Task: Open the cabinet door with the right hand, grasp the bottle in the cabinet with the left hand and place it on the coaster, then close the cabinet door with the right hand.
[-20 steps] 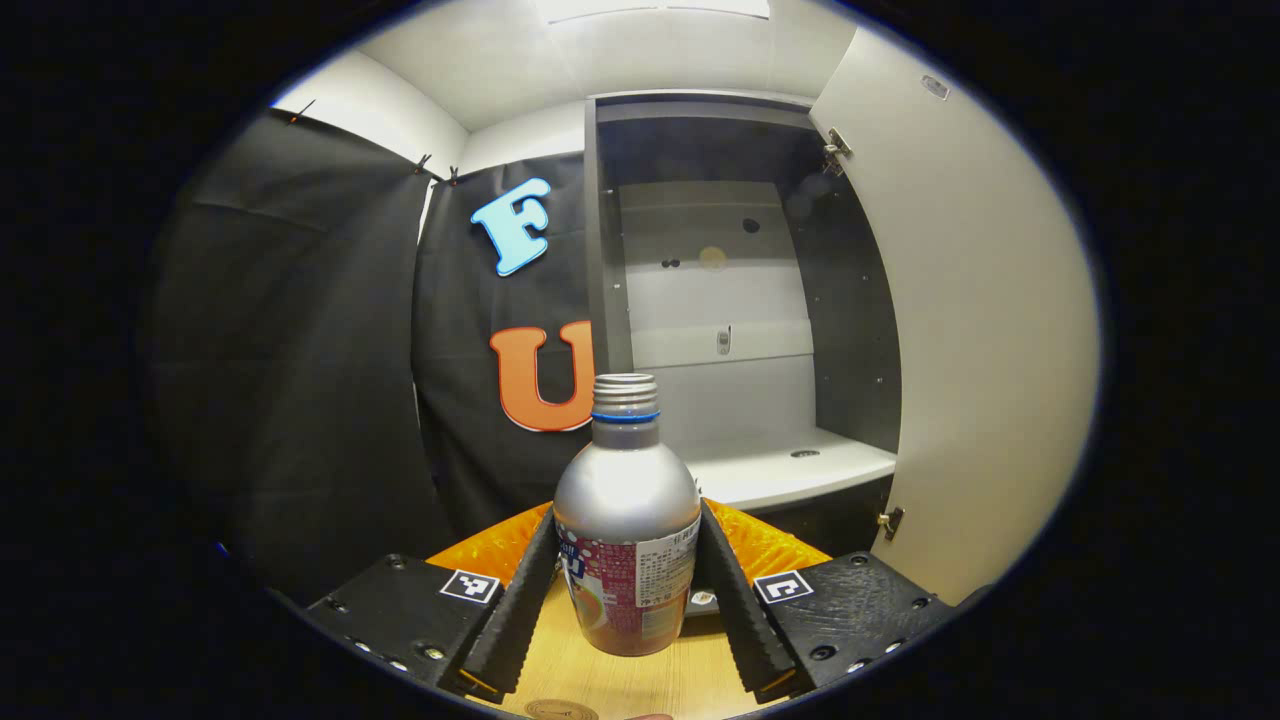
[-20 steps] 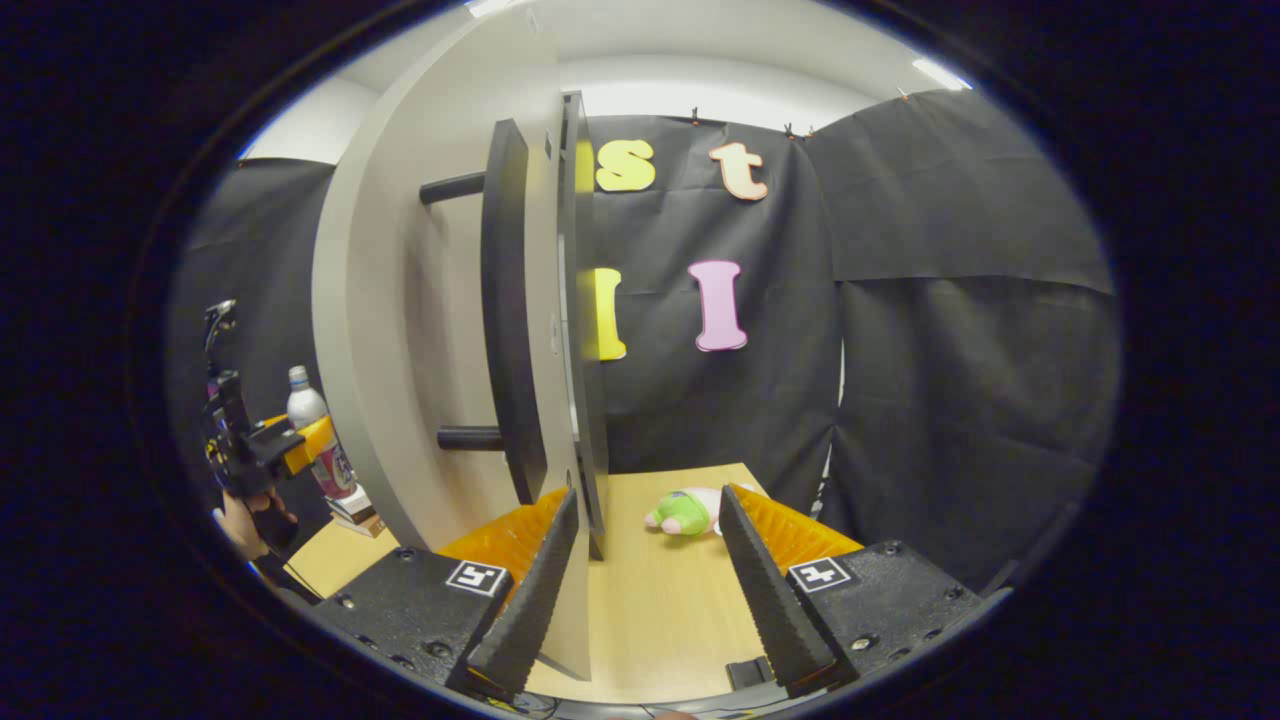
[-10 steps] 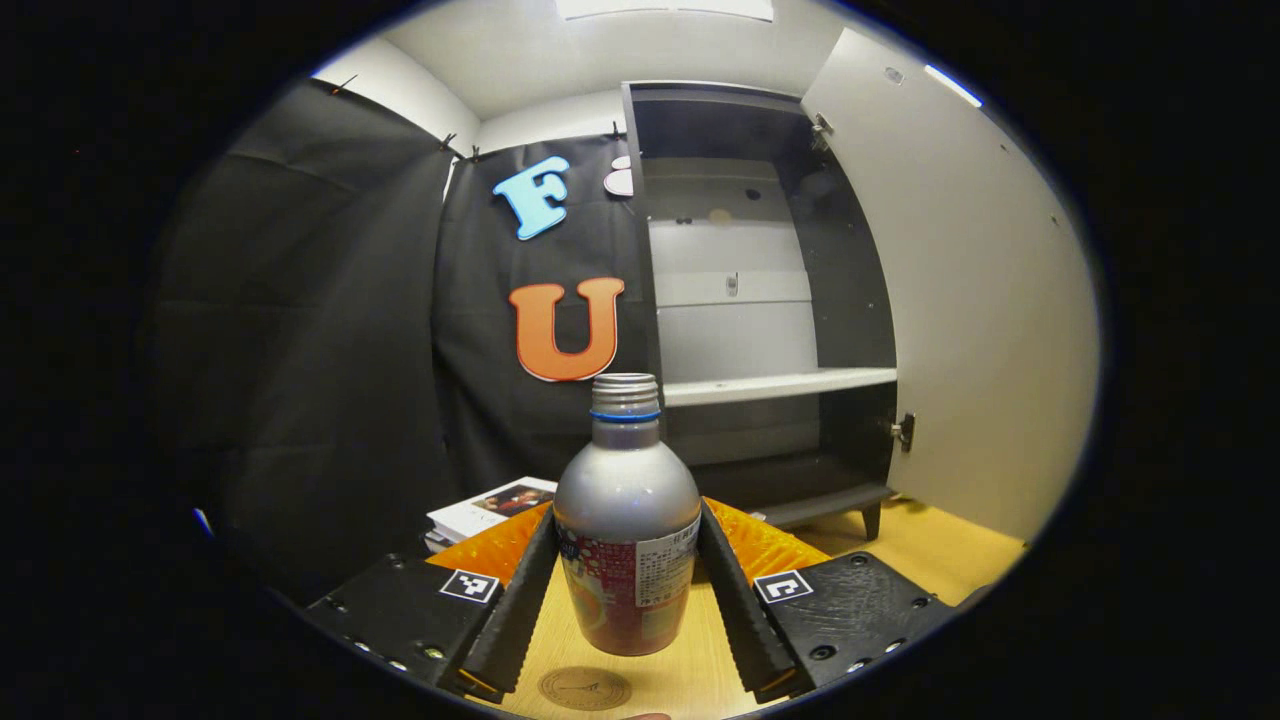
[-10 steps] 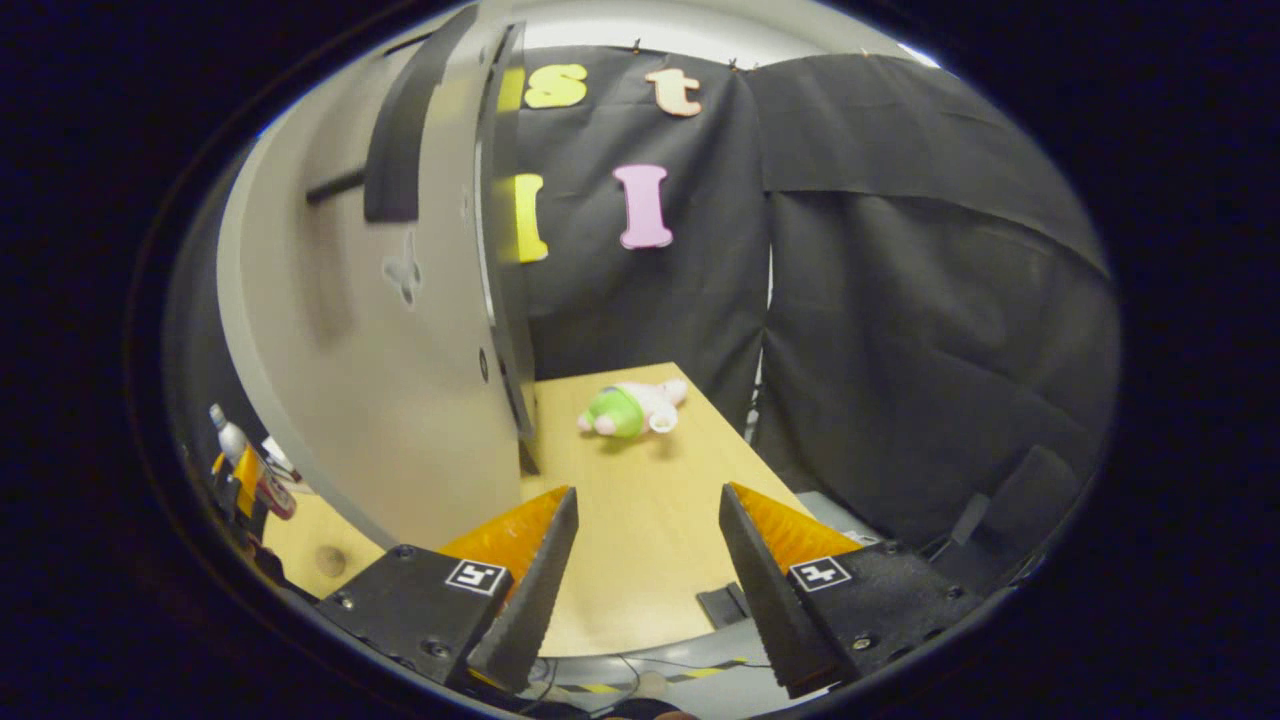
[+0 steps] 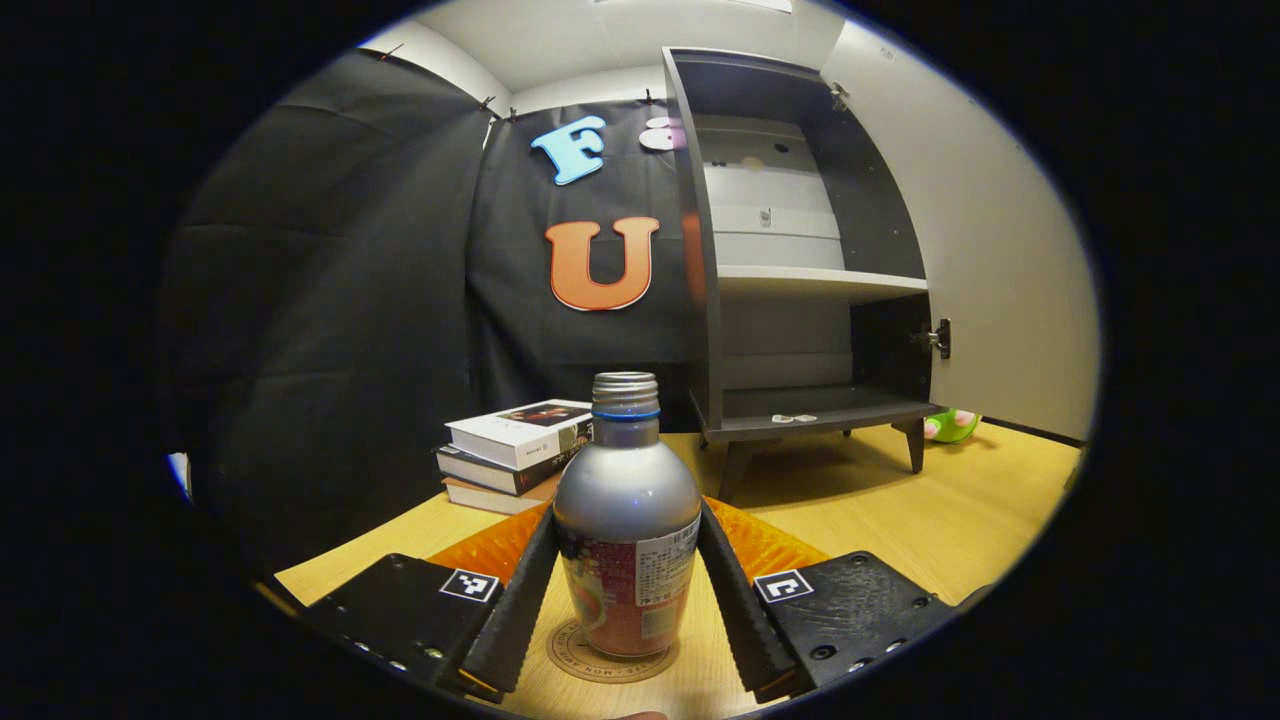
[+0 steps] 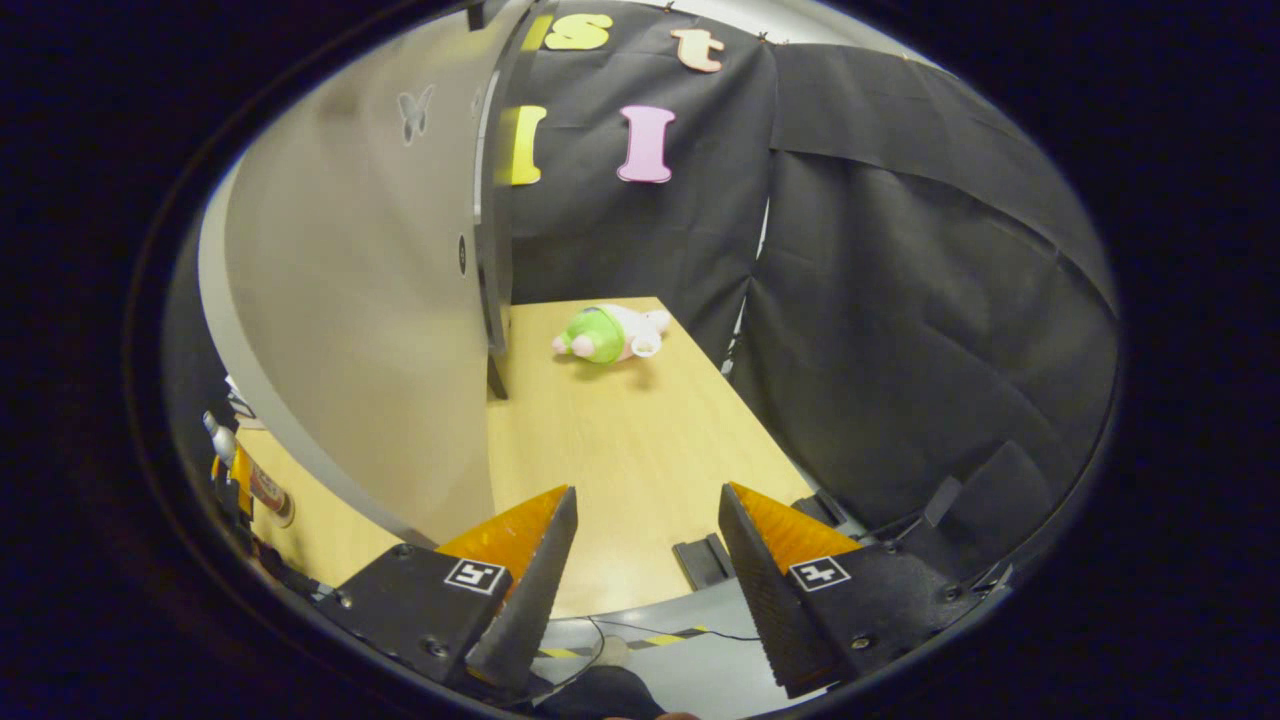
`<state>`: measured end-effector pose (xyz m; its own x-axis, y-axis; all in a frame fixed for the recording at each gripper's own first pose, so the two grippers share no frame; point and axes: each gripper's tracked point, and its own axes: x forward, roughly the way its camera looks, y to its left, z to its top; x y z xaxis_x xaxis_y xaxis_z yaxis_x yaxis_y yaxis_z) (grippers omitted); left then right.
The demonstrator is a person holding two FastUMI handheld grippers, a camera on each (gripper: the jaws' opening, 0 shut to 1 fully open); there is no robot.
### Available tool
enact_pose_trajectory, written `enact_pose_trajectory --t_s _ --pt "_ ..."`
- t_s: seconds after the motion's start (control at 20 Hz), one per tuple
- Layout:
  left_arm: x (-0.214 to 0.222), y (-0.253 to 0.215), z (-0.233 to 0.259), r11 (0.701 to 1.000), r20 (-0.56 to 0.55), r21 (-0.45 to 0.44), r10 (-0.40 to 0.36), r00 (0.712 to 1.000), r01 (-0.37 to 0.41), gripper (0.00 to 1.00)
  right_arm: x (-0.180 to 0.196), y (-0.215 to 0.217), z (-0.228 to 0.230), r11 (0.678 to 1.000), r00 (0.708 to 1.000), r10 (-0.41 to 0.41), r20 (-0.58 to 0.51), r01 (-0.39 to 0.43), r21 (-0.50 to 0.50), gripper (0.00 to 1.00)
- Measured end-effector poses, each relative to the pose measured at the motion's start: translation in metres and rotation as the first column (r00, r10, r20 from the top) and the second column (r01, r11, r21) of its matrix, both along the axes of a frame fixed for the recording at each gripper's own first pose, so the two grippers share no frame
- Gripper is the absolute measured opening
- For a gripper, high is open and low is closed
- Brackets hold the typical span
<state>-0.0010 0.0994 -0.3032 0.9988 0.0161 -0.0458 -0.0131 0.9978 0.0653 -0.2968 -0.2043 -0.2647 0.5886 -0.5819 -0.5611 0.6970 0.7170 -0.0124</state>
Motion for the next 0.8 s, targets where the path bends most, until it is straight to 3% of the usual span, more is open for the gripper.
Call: enact_pose_trajectory --t_s 0.4,0.55,0.8 --pt "0.000 0.000 -0.014 1.000 0.005 0.006 -0.031 1.000 0.031 0.78 0.009 0.009 -0.005 1.000 1.000 0.014 -0.018 -0.015 -0.007 0.88" --pt "-0.001 0.005 -0.019 0.999 0.003 0.049 -0.009 1.000 0.009 0.81 0.010 0.012 -0.008 1.000 1.000 0.017 -0.009 -0.017 0.016 0.88" --pt "-0.009 0.008 -0.002 0.998 0.056 0.061 0.004 0.998 -0.008 0.93 0.011 0.012 -0.009 0.999 0.999 0.037 -0.011 -0.037 0.009 0.88"
